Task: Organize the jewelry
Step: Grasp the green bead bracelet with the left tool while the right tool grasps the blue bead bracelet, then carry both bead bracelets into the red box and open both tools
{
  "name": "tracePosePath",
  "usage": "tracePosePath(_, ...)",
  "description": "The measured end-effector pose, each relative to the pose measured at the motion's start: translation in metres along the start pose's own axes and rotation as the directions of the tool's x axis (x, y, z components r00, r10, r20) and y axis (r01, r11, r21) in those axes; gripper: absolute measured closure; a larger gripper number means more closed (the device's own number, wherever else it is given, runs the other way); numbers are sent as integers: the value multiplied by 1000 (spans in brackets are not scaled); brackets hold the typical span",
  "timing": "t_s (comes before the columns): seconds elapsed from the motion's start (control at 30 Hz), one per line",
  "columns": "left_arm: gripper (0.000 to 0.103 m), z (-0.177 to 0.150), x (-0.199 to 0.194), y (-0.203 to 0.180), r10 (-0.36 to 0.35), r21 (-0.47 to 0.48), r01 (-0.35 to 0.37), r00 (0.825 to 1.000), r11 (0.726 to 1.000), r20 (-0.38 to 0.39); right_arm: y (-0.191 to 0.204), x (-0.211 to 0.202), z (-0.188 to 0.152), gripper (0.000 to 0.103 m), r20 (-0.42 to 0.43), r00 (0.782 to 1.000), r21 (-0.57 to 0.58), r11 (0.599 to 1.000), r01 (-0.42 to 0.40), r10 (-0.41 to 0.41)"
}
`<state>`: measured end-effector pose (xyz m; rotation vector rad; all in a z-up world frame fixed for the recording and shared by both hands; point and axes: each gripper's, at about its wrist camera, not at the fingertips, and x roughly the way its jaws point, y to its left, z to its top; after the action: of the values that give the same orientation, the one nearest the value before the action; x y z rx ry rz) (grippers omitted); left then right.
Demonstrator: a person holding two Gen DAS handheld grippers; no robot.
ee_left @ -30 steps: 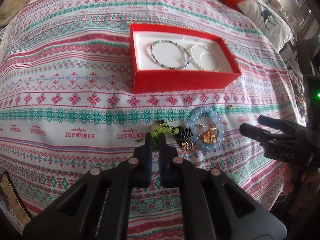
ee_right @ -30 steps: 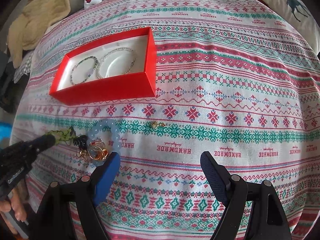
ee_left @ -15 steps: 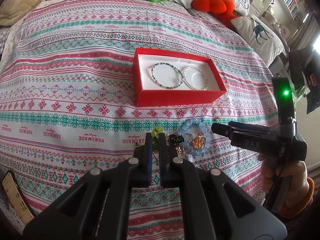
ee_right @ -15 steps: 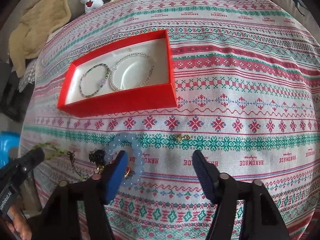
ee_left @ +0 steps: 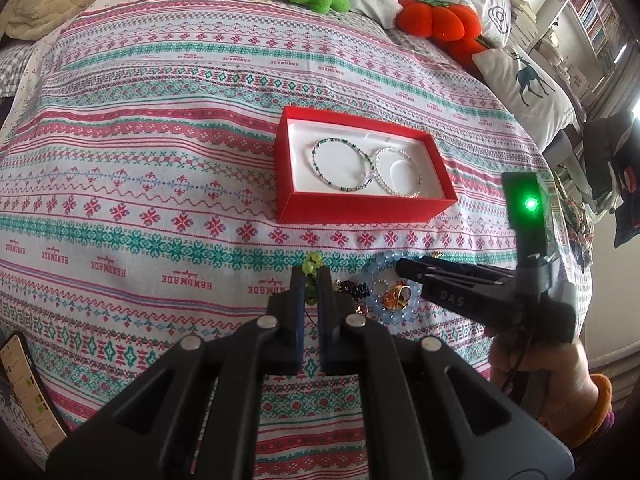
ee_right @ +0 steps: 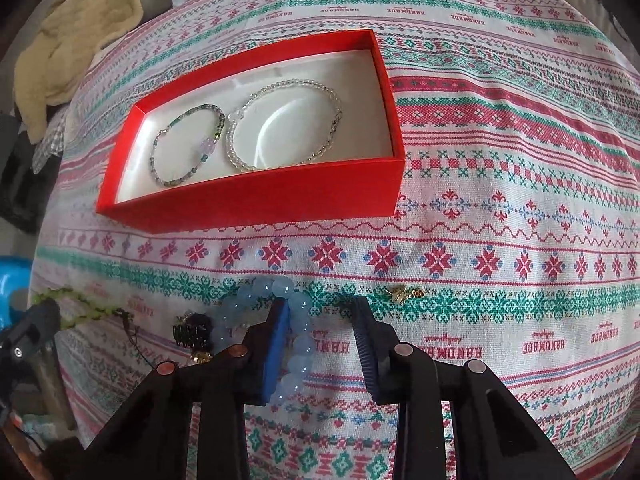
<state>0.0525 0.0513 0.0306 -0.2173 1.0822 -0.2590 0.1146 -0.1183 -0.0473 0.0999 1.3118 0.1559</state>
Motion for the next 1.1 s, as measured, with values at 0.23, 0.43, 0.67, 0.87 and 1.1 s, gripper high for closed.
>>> tracePosePath(0.23, 97, 5, 1, -1, -8, -3, 8, 1000, 1000, -2, 19, 6, 5, 91, 35, 998, -64, 996, 58, -56)
tracePosePath(0.43, 97, 5, -1, -2, -17, 2, 17, 1000, 1000, -1, 12, -7, -3, 91, 43, 999, -41, 999, 24, -22)
tracePosePath(0.67, 97, 4, -5, 1, -16, -1, 16, 1000, 1000, 8, 19, -43, -16, 91, 102, 995, -45, 999, -2, 6)
tracePosePath(0.87, 97, 6, -6, -1, -15, 2, 15, 1000, 1000, 12, 17, -78, -29, 91, 153, 987, -66, 997, -48, 58)
tracePosePath(1.1, 97, 14, -8, -4, -18, 6, 18, 1000, 1000, 22, 5, -120, -37, 91, 220, 971, -72, 994, -86, 99)
